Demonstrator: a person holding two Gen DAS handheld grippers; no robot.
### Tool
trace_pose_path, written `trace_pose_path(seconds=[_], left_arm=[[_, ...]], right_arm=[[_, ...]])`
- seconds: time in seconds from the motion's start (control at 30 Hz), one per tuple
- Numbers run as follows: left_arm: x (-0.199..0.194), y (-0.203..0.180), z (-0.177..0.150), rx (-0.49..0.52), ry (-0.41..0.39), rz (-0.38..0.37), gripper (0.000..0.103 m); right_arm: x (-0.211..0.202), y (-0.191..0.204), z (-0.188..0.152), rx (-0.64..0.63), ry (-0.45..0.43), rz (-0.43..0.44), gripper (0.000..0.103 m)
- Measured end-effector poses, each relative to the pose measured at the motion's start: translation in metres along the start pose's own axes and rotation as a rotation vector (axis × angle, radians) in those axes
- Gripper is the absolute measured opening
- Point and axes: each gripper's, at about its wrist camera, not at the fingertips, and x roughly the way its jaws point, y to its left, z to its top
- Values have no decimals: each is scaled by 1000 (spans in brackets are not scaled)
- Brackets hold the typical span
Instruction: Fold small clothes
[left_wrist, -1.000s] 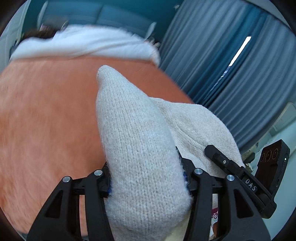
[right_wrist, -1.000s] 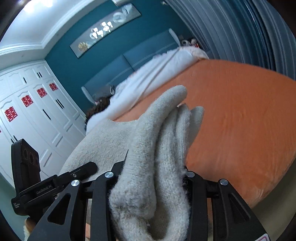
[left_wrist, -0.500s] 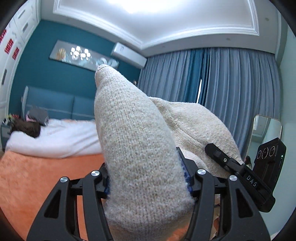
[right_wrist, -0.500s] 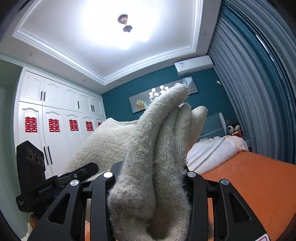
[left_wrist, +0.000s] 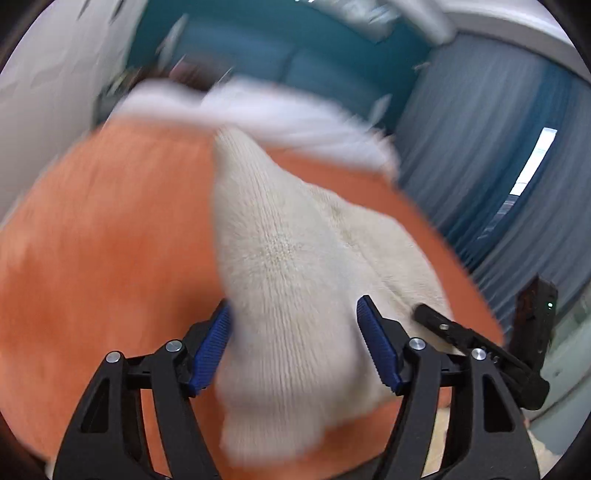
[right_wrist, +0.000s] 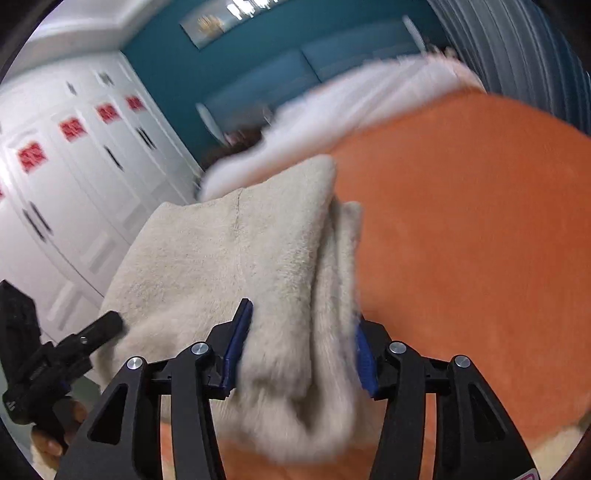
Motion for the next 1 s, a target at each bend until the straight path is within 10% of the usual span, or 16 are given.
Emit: trace_pose_path(seconds=[0.13, 0.3, 0.5, 0.57, 0.6, 0.67, 0.87, 1.0], left_arm=[[2, 66, -53, -174, 47, -4, 65], [20, 66, -30, -185, 21, -34, 89], [85, 82, -39, -309, 161, -35, 90], [94, 87, -45, -331, 196, -37, 75], [97, 89, -44, -338, 202, -39, 63], [84, 84, -34, -335, 169, -80, 47], [26, 51, 13, -217, -35, -183, 39], [54, 48, -1, -152, 15, -97, 40]], right_arm=[[-2, -48, -57, 107, 15, -40, 55], [14, -51, -31, 113, 43, -30, 76], [107, -60, -32, 233, 238, -1, 81], [130, -61, -43, 265, 308, -1, 76], [136, -59, -46, 262, 319, 13, 49], [130, -43, -32, 195, 293, 17, 36], [56, 12, 37, 7, 23, 159, 31], [79, -12, 36, -6, 52, 108, 40]])
